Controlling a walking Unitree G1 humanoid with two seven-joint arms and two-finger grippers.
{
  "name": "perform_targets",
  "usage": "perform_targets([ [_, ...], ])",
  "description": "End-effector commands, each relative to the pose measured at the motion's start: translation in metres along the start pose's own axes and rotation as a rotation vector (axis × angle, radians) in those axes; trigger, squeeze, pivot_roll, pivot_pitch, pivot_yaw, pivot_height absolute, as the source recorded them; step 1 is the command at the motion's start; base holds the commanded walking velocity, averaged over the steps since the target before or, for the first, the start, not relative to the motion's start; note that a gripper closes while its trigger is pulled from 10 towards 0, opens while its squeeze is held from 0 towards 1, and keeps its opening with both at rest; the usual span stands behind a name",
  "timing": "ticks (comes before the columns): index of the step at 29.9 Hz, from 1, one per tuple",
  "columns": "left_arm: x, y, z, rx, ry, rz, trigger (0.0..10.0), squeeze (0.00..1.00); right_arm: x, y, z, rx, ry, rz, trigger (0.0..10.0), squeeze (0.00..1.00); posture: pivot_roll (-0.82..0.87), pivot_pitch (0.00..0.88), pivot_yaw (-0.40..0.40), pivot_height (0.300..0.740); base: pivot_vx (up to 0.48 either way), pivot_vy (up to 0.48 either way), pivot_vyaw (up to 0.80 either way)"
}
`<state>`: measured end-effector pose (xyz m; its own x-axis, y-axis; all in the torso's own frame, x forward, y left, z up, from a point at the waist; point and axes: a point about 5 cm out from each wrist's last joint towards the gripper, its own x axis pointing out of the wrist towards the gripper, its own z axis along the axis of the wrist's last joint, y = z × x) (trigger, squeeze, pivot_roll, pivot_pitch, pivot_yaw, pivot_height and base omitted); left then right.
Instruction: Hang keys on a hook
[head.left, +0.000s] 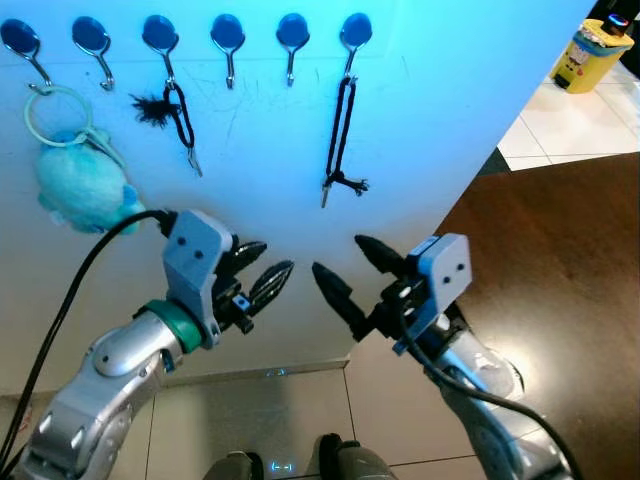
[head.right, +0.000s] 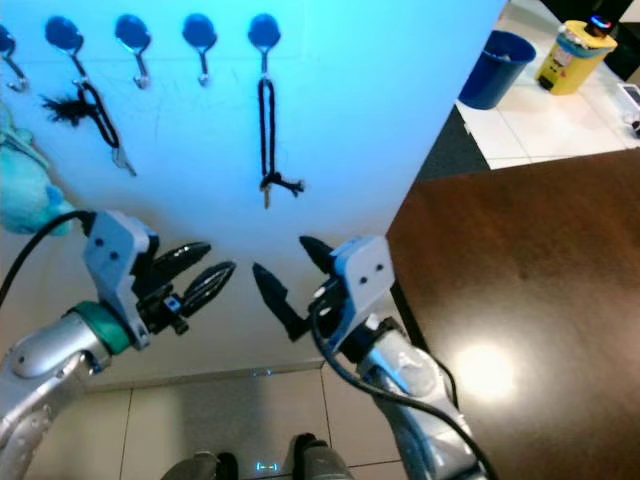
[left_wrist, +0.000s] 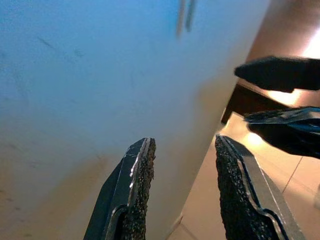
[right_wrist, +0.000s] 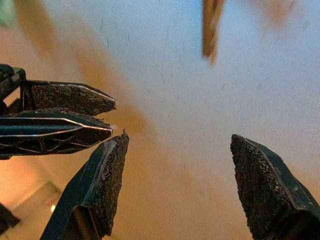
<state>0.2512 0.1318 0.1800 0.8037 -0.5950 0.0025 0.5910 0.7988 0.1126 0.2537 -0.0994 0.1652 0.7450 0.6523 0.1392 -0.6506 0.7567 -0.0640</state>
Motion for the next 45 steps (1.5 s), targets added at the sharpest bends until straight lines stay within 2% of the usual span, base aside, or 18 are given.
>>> perform_targets([
  [1, -0.003, 0.002, -0.008, 0.004, 0.010, 0.030, 10.0, 0.00, -0.004, 0.003, -0.009, 0.009, 0.036, 0.010, 10.0, 0.00, -0.14, 0.143, 0.049, 0.740, 0.000, 0.000, 0.00],
  [2, -0.003, 0.002, -0.008, 0.004, 0.010, 0.030, 10.0, 0.00, -0.004, 0.003, -0.009, 0.009, 0.036, 0.010, 10.0, 0.00, -0.14, 0.143, 0.049, 0.740, 0.000, 0.000, 0.00],
  [7, -0.012, 0.020, -0.028, -0.006, 0.074, 0.185, 10.0, 0.00, -0.008, 0.000, -0.020, 0.062, 0.082, -0.062, 10.0, 0.00, -0.11, 0.144, 0.056, 0.740, 0.000, 0.000, 0.00],
  [10, -0.015, 0.023, -0.033, -0.013, 0.093, 0.211, 10.0, 0.00, -0.009, -0.001, -0.023, 0.084, 0.100, -0.077, 10.0, 0.00, -0.10, 0.141, 0.057, 0.740, 0.000, 0.000, 0.00],
  [11, -0.018, 0.019, -0.037, -0.061, 0.107, 0.182, 10.0, 0.00, -0.016, 0.003, -0.026, 0.103, 0.117, -0.040, 10.0, 0.00, -0.08, 0.139, 0.064, 0.740, 0.000, 0.000, 0.00],
  [12, -0.018, 0.019, -0.037, -0.061, 0.107, 0.182, 10.0, 0.00, -0.016, 0.003, -0.026, 0.103, 0.117, -0.040, 10.0, 0.00, -0.08, 0.139, 0.064, 0.740, 0.000, 0.000, 0.00],
  [13, -0.022, 0.006, -0.039, -0.100, 0.117, 0.051, 10.0, 0.00, -0.022, 0.009, -0.028, 0.094, 0.121, 0.011, 10.0, 0.00, -0.07, 0.128, 0.064, 0.740, 0.000, 0.000, 0.00],
  [14, -0.022, 0.006, -0.039, -0.100, 0.117, 0.051, 10.0, 0.00, -0.022, 0.009, -0.028, 0.094, 0.121, 0.011, 10.0, 0.00, -0.07, 0.128, 0.064, 0.740, 0.000, 0.000, 0.00],
  [15, -0.026, -0.008, -0.039, -0.106, 0.119, -0.085, 10.0, 0.00, -0.023, 0.012, -0.029, 0.113, 0.115, 0.041, 10.0, 0.00, -0.07, 0.120, 0.059, 0.740, 0.000, 0.000, 0.00],
  [17, -0.026, -0.021, -0.039, -0.128, 0.108, -0.234, 10.0, 0.00, -0.020, 0.015, -0.029, 0.128, 0.097, 0.096, 10.0, 0.00, -0.06, 0.111, 0.053, 0.740, 0.000, 0.000, 0.00],
  [19, -0.025, -0.022, -0.038, -0.132, 0.106, -0.261, 10.0, 0.00, -0.019, 0.015, -0.028, 0.126, 0.093, 0.110, 10.0, 0.00, -0.05, 0.108, 0.049, 0.740, 0.000, 0.000, 0.00],
  [21, -0.022, -0.026, -0.041, -0.150, 0.114, -0.350, 10.0, 0.00, -0.019, 0.018, -0.029, 0.134, 0.095, 0.147, 10.0, 0.00, -0.07, 0.104, 0.047, 0.740, 0.000, 0.000, 0.00],
  [23, -0.020, -0.025, -0.043, -0.138, 0.112, -0.364, 10.0, 0.00, -0.019, 0.018, -0.030, 0.127, 0.100, 0.159, 10.0, 0.00, -0.10, 0.101, 0.049, 0.740, 0.000, 0.000, 0.00],
  [27, -0.016, -0.021, -0.046, -0.130, 0.108, -0.345, 10.0, 0.00, -0.019, 0.021, -0.031, 0.108, 0.111, 0.199, 10.0, 0.00, -0.12, 0.103, 0.047, 0.740, 0.000, 0.000, 0.00],
  [28, -0.015, -0.018, -0.046, -0.128, 0.100, -0.311, 10.0, 0.00, -0.020, 0.026, -0.029, 0.177, 0.115, 0.244, 10.0, 0.00, -0.16, 0.134, 0.059, 0.740, 0.000, 0.000, 0.00],
  [31, -0.015, -0.015, -0.046, -0.126, 0.095, -0.287, 10.0, 0.00, -0.021, 0.029, -0.027, 0.230, 0.117, 0.279, 10.0, 0.00, -0.16, 0.134, 0.059, 0.740, 0.000, 0.000, 0.00],
  [34, -0.014, -0.002, -0.045, -0.136, 0.081, -0.219, 10.0, 0.00, -0.023, 0.034, -0.027, 0.328, 0.128, 0.363, 10.0, 0.00, -0.20, 0.150, 0.084, 0.740, 0.000, 0.000, 0.00],
  [45, -0.006, -0.002, -0.043, -0.159, 0.056, -0.254, 10.0, 0.00, -0.019, 0.033, -0.030, 0.354, 0.120, 0.346, 10.0, 0.00, -0.24, 0.141, 0.085, 0.740, 0.000, 0.000, 0.00],
])
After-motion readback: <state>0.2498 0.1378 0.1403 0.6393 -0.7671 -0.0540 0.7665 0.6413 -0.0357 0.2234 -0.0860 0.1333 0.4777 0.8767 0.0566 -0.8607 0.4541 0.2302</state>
